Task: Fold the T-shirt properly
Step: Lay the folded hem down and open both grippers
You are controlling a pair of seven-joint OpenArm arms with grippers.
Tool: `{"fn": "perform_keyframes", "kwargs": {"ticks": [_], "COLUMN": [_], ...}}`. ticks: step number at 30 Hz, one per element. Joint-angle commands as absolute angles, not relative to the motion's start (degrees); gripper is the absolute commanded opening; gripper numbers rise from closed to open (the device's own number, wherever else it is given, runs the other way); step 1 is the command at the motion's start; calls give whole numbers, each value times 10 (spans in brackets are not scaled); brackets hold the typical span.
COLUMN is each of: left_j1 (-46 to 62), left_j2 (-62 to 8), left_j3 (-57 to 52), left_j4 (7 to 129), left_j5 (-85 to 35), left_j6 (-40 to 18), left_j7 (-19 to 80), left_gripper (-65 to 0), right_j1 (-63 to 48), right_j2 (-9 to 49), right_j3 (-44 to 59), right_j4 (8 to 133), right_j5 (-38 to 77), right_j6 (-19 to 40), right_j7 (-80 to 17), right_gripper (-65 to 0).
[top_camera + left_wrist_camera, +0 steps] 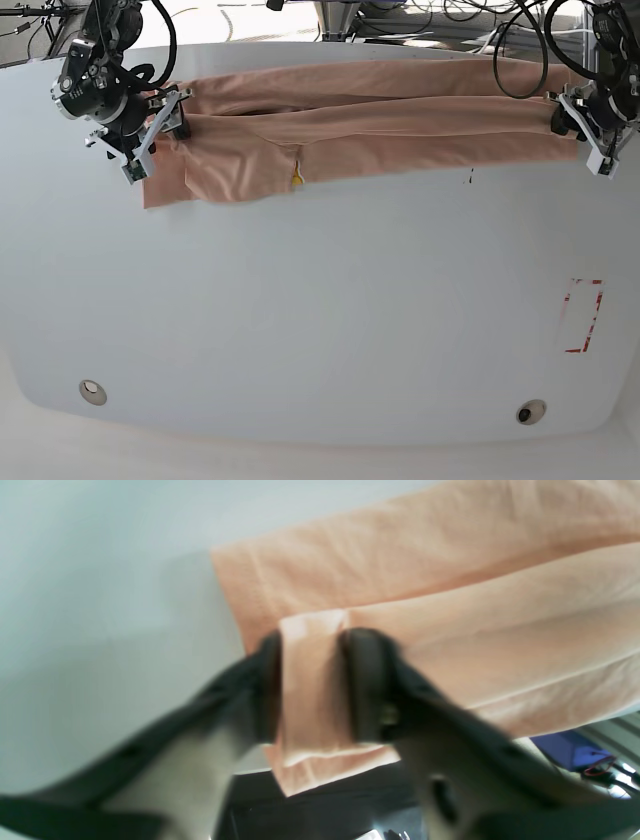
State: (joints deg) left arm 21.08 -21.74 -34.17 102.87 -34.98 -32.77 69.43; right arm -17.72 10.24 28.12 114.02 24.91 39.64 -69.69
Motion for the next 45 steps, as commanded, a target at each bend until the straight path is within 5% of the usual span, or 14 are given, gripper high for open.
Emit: {"fn": "perform_keyframes", "kwargs": {"ticks": [1,13,21,24,30,45], "left_j1": [207,207,219,220,218,134], "left_j2": [-228,-228,-207,-201,-201,-215], "left_j3": [-337,-338,-329,-330,-327,-225], "left_j4": [1040,1099,1063,1037,975,907], "left_j5": [-357,-407,-393,-365,-335,-312], "left_j6": [-326,-327,-325,-326,-326,-326], "left_j7": [686,686,686,685,684,683], "left_gripper": [-271,-267,-269,-335,-519,-528], "right_j1": [-178,-146,-148,-161,-173,-170], "right_j2": [109,109,70,66,65,80], "right_j3": [298,355,353,342,314,268], "right_j4": [1162,1157,1137,1136,1135,1037], "right_j5": [276,433,432,432,390,223], "right_j6": [395,395,396,395,394,399], "right_j7": [-687,-685,-685,-685,-672,-586], "right_gripper": [-163,-241,-526,-620,-623,-623]}}
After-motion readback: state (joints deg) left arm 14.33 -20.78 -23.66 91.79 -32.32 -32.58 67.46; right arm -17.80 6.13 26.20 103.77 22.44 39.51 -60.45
